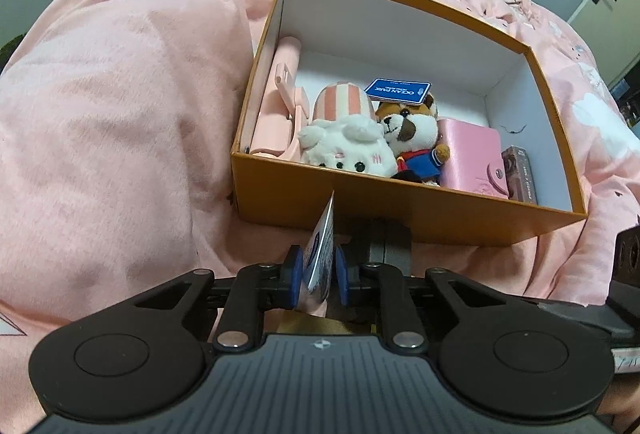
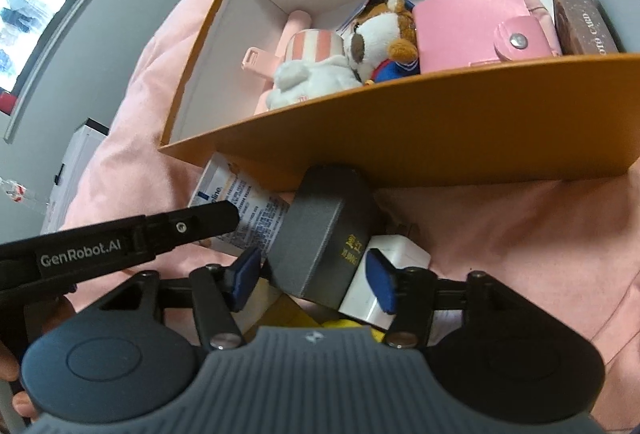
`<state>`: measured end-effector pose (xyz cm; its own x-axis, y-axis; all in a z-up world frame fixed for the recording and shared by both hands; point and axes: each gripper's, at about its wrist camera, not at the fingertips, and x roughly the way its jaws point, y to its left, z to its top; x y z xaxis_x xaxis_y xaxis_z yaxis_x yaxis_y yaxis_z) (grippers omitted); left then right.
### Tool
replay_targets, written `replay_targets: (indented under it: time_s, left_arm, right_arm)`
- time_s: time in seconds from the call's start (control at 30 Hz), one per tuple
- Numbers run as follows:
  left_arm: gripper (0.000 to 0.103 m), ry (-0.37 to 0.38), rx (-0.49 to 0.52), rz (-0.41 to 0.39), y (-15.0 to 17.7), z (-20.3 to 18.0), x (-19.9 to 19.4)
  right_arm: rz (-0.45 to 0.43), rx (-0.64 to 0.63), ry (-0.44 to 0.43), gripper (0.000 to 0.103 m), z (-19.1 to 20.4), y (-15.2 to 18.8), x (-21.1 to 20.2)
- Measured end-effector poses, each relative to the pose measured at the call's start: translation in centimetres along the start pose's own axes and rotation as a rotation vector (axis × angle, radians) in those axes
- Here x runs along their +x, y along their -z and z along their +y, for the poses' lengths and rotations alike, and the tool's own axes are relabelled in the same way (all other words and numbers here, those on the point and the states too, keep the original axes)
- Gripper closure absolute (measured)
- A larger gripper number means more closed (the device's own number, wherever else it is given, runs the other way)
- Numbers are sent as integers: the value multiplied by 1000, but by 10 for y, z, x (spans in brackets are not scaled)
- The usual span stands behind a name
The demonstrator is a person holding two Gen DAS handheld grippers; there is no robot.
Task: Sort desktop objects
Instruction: 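Grasp the black gold-lettered box with the right tool, then lift the Vaseline tube and black box with both tools toward the orange box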
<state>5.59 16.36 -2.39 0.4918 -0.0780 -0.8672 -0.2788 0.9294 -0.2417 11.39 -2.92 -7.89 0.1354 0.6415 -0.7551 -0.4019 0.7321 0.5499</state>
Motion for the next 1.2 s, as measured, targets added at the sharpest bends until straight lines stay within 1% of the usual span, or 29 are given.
replay_targets:
  time_s: [0.13, 0.23, 0.27, 0.53, 0.7, 0.83, 0.87, 0.9, 0.93, 1.0, 1.13, 1.17, 1.2]
  left_arm:
    - [87, -3, -13, 3, 2, 0, 4]
    - [88, -8, -12, 0, 3, -1, 6]
    - [88, -10, -10, -3, 4, -2, 7]
    - [91, -17, -14, -29, 4, -5, 1]
    - [92, -3, 2, -62, 4, -13, -10]
    - [92, 6, 29, -98, 3, -24, -21]
    - [92, 11, 35, -108, 3, -27, -24]
    - [92, 18, 40, -117, 3, -31, -28]
    - [92, 24, 47, -127, 2, -34, -30]
    - [92, 31, 64, -142, 1, -40, -36]
    - [92, 57, 94, -161, 1, -54, -42]
    - [92, 66, 104, -162, 1, -58, -43]
    - [92, 78, 113, -161, 1, -61, -44]
  right_arm:
    - [-3, -10, 7, 41, 3, 0, -1]
    - [1, -12, -37, 58, 2, 2, -5]
    - [0, -20, -34, 59, 3, 3, -8]
    - [-29, -18, -50, 66, -7, 6, -29]
    - [-52, 10, -85, 68, -21, 9, -54]
    - [-87, 39, -109, 68, -32, 9, -74]
    - [-98, 41, -108, 68, -33, 9, -78]
    - [-107, 41, -108, 71, -35, 8, -83]
    - [-118, 40, -103, 78, -36, 8, -88]
    - [-144, 36, -84, 79, -40, 8, -98]
    - [-156, 66, -48, 82, -56, 10, -110]
    - [-156, 79, -33, 92, -61, 9, -110]
    - [-154, 85, -17, 93, -65, 9, -111]
